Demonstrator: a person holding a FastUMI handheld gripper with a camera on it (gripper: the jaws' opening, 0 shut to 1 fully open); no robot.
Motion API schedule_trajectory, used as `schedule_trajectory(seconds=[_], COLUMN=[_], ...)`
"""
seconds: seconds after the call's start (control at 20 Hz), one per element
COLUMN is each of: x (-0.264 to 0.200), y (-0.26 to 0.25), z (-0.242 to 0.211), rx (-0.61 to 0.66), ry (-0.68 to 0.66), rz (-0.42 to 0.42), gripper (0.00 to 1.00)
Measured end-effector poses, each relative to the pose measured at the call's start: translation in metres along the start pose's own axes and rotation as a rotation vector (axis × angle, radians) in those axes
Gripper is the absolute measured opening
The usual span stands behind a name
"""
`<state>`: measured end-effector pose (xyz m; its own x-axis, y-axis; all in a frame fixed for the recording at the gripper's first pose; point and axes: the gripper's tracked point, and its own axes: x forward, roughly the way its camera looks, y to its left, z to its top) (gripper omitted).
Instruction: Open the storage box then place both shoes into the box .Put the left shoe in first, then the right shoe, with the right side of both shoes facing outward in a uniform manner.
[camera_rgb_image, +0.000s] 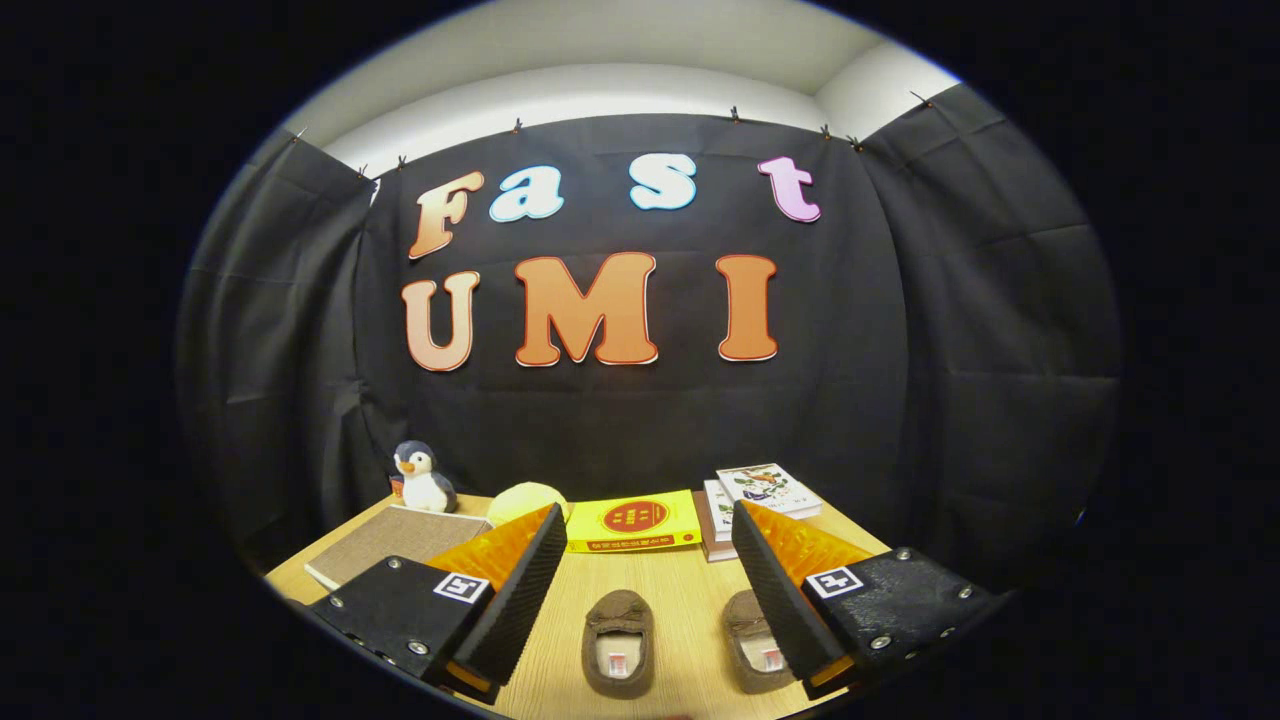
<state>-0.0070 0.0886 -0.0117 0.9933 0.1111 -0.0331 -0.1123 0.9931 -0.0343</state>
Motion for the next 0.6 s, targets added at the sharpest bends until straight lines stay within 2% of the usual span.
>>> schedule_trajectory(seconds=[0.3, 0.5, 0.6], x=[0.019, 0.031, 0.038], y=[0.017, 0.034, 0.038], z=[-0.017, -0.046, -0.062], rx=[0.083, 0.232, 0.32], ry=[0.071, 0.169, 0.219], rz=[0.168, 0.282, 0.308], gripper=[0.99, 0.99, 0.98])
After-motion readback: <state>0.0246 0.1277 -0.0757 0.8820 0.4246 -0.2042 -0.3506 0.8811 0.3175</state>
